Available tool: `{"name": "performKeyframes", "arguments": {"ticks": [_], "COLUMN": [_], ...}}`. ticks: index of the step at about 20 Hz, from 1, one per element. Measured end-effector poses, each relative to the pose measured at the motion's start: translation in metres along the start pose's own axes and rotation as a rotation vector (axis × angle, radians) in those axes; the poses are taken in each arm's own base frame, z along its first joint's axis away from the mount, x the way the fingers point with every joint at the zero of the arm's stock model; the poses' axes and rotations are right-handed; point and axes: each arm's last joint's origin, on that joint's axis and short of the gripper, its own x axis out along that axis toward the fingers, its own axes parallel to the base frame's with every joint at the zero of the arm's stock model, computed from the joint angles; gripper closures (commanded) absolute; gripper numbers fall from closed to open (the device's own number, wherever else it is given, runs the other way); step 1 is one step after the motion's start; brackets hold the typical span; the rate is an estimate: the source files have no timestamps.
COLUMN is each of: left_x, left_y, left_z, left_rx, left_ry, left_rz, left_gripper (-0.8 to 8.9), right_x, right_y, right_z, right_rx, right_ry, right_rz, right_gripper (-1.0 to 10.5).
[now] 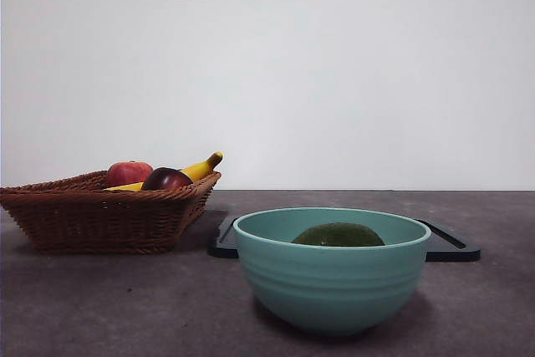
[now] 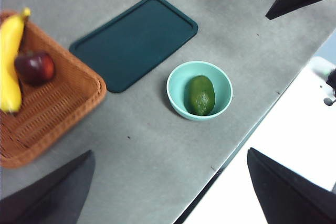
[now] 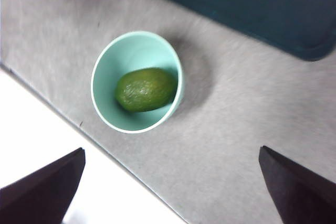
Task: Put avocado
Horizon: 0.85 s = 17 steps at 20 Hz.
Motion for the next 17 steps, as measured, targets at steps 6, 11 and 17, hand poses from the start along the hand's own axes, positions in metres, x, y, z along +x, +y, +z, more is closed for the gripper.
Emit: {"name": "performKeyframes", "arguments": {"ticks": [6,11,17], "left_x": [0.010,0.011,0.011], "left_y": [0.006,0.006,0.006], "left_z": [-0.060,-0.063,-0.064], "left_rx": [-0.085,-0.092,-0.092], "left_ry": [-0.042,-0.033,-0.033], "left_rz": [-0.004,-0.003,-0.003], "left_gripper": [3.50,3.50,3.50], "right_x": [0.035,0.079,0.131], "right_y": [0.004,0.012,0.002], "right_z": [0.020,0.031,0.035], "right_rx": [-0.039,-0.077,-0.065], "right_ry": [0.057,0.151,0.299], "right_rz": [-0.017,-0.065,-0.150], "right_gripper": [3.9,4.4,4.4]}}
